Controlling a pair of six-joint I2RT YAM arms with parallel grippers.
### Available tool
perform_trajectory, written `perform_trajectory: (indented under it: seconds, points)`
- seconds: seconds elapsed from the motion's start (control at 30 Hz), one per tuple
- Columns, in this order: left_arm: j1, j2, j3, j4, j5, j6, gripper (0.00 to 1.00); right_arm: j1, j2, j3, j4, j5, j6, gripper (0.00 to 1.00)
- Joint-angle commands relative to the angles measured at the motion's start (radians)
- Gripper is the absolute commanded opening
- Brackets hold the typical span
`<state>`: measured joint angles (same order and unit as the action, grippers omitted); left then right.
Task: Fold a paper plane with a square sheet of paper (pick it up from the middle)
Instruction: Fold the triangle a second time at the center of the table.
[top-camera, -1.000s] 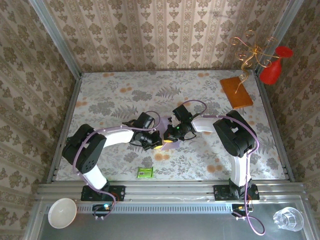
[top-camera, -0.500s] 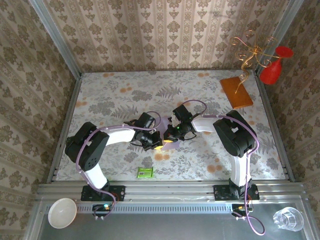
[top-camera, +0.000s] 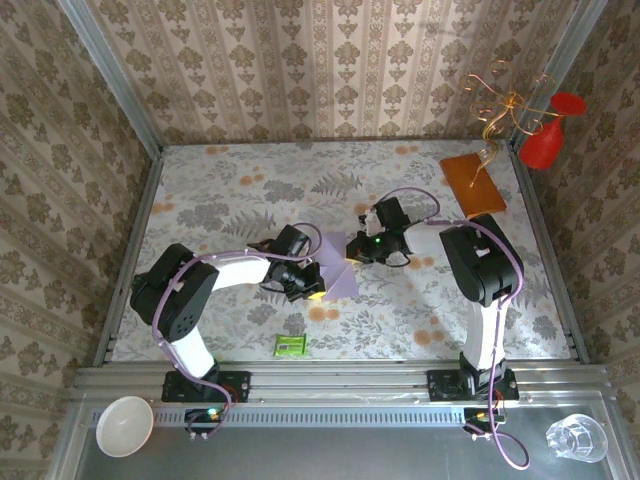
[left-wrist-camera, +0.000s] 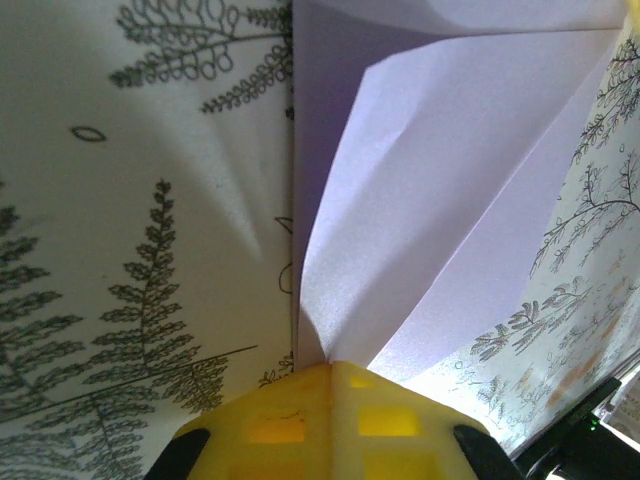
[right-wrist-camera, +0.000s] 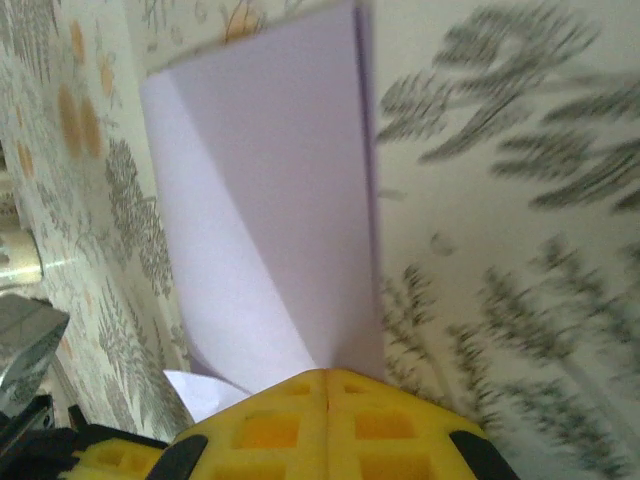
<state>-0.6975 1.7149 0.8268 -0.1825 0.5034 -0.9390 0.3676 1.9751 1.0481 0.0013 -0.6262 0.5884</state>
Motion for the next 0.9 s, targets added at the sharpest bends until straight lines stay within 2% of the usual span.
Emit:
perform_trajectory:
  seconds: [0.0,0.33,0.53,0.87]
  points:
    - [-0.002,0.05,-0.033,-0.18,-0.028,0.004,0.0,-0.035,0.04,0.032,-0.004,0.082,-0.033,0.05]
    - [0.006,0.02,0.021,-0.168,-0.027,0.014,0.0,-0.012,-0.188,-0.052,-0.042,0.08,-0.011,0.06]
    - [0.007,0.011,0.046,-0.167,-0.017,0.026,0.0,0.052,-0.152,-0.079,-0.054,0.041,0.012,0.05]
    - [0.009,-0.001,0.069,-0.163,-0.003,0.025,0.0,0.065,-0.054,-0.044,-0.056,-0.012,0.02,0.04]
